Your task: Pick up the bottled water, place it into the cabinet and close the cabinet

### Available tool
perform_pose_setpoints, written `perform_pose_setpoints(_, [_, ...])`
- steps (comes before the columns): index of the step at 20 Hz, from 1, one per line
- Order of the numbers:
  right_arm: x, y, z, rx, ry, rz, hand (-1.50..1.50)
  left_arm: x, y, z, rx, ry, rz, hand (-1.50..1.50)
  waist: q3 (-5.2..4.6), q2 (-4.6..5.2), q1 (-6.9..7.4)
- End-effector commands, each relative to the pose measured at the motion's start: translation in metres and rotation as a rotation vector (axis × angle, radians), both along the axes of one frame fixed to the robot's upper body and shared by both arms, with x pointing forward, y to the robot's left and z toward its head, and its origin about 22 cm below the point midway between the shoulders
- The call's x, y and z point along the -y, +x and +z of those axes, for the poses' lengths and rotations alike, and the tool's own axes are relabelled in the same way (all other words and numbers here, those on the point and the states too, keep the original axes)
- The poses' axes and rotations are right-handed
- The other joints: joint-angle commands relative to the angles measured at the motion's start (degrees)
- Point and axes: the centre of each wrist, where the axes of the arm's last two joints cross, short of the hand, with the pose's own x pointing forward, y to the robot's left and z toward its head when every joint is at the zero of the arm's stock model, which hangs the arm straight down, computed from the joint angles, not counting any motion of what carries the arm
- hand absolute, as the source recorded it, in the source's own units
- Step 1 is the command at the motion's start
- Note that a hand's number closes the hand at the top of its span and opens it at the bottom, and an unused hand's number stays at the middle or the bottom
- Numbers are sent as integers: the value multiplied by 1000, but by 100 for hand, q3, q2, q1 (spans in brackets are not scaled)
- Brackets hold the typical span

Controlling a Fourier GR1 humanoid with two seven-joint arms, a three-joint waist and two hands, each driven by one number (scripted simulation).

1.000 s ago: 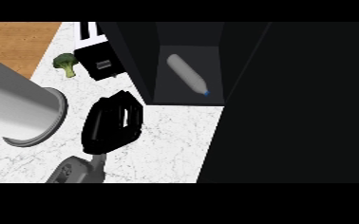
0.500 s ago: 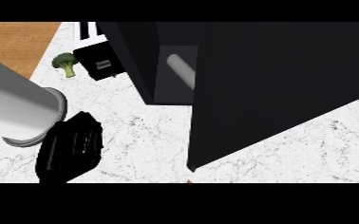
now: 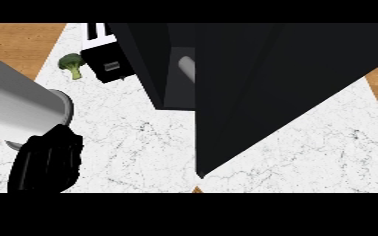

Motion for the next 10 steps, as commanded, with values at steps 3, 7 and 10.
perform_pose_setpoints(3, [-51, 41, 10, -28, 98, -99, 150, -20, -3, 6, -17, 16, -3, 150, 0, 37, 43])
perform_pose_setpoints(7, [-57, 80, 15, -81, 125, -172, 150, -33, -15, 6, 21, 9, -27, 150, 2, 75, 210])
perform_pose_setpoints(10, [-58, 122, 12, -151, 158, -181, 150, -41, -15, 4, 5, 17, -23, 150, 17, 91, 127])
